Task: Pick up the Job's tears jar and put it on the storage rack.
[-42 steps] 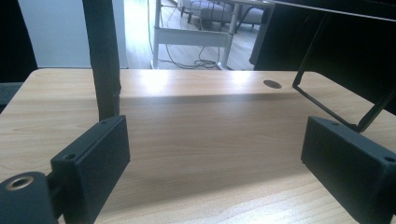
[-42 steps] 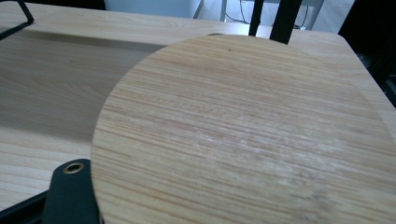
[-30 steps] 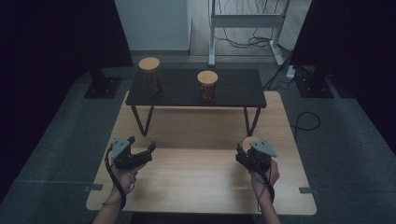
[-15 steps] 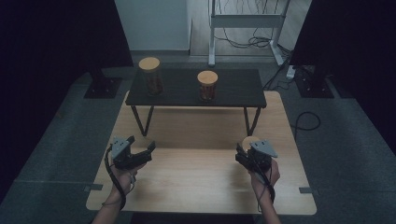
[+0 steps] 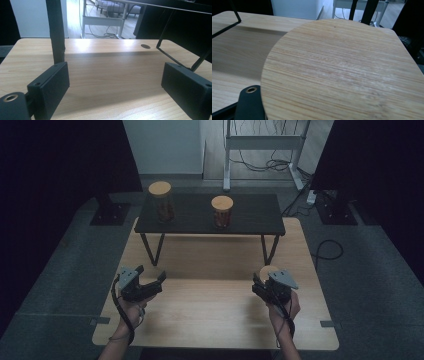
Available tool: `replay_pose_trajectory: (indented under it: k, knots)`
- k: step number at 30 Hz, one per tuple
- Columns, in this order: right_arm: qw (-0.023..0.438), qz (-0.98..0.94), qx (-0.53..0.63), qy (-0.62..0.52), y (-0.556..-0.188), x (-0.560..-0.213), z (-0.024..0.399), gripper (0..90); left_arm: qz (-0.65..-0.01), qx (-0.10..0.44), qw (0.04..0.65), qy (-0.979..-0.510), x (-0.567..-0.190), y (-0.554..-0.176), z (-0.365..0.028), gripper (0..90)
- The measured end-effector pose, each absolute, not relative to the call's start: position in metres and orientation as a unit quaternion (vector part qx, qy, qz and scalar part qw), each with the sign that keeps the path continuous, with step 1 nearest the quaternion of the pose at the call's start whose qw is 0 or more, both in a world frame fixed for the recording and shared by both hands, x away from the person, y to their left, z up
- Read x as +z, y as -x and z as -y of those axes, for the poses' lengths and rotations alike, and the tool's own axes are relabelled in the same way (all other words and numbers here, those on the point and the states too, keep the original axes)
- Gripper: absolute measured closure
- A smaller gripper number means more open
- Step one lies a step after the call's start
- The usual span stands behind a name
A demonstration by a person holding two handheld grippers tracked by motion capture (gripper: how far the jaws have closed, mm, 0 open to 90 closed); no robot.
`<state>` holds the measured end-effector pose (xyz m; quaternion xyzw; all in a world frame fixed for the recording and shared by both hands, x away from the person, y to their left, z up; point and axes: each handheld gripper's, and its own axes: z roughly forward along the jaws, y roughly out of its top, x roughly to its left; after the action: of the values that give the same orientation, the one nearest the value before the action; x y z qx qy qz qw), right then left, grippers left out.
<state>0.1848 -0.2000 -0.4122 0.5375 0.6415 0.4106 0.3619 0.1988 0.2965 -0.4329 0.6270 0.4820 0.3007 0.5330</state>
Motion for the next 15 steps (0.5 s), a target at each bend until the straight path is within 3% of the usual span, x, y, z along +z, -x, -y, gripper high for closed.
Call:
replay_pose_trajectory:
  k: [15]
  knots:
    - [0.362,-0.642,0.412,-0.536,-0.1835,-0.4119,0.1994,25.0,-0.482,0.299,0.533,-0.628,-0.4331,-0.1997,-0.2971,7.6]
